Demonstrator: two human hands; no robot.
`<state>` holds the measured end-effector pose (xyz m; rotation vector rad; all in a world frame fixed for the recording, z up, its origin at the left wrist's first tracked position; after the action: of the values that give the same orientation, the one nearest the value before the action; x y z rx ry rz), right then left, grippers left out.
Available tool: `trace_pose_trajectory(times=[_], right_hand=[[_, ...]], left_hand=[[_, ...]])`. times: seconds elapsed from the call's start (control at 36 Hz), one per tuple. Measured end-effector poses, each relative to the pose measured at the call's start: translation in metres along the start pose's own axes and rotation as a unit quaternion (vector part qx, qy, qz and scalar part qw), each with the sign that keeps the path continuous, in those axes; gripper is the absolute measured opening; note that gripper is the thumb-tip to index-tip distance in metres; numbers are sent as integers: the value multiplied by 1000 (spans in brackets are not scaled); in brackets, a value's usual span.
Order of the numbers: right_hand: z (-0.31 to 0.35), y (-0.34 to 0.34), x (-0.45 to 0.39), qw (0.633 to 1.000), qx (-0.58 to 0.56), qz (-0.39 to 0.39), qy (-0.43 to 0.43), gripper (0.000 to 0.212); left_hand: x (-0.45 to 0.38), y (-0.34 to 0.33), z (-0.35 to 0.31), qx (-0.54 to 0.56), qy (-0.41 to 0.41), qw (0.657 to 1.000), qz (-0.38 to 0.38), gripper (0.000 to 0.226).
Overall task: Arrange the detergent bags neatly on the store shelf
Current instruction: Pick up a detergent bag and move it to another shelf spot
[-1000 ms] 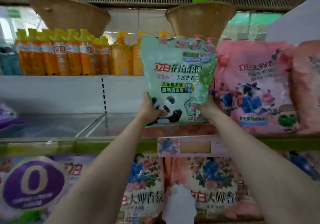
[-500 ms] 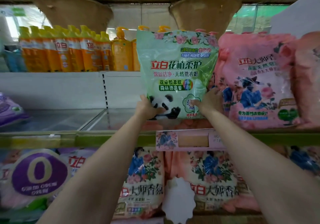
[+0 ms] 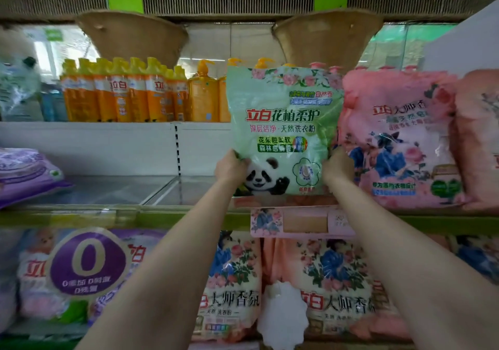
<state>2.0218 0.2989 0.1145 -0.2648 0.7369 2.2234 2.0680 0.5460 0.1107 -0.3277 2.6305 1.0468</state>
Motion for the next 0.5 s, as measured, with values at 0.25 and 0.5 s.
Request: trace_pose_trajectory(times=[0.25,0.5], right_hand=[[1,-20,-5,992,57,106,36,36],[33,-30,2,987,61,21,148,30]], left_hand=[[-15,-7,3,5,69,997,-42,33],[-18,10,-3,-115,-32,992,35,30]])
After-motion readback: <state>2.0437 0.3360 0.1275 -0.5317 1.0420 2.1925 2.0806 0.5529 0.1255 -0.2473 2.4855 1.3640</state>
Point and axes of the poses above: each hand's wrist, its own x-axis away from the middle knuckle, its own y-axis out of the back of the hand, z = x × y, the point moved 7 cm from there along -x, towards the middle knuckle, and after that the axes turned 5 degrees about -x, right-handed, at the moved point
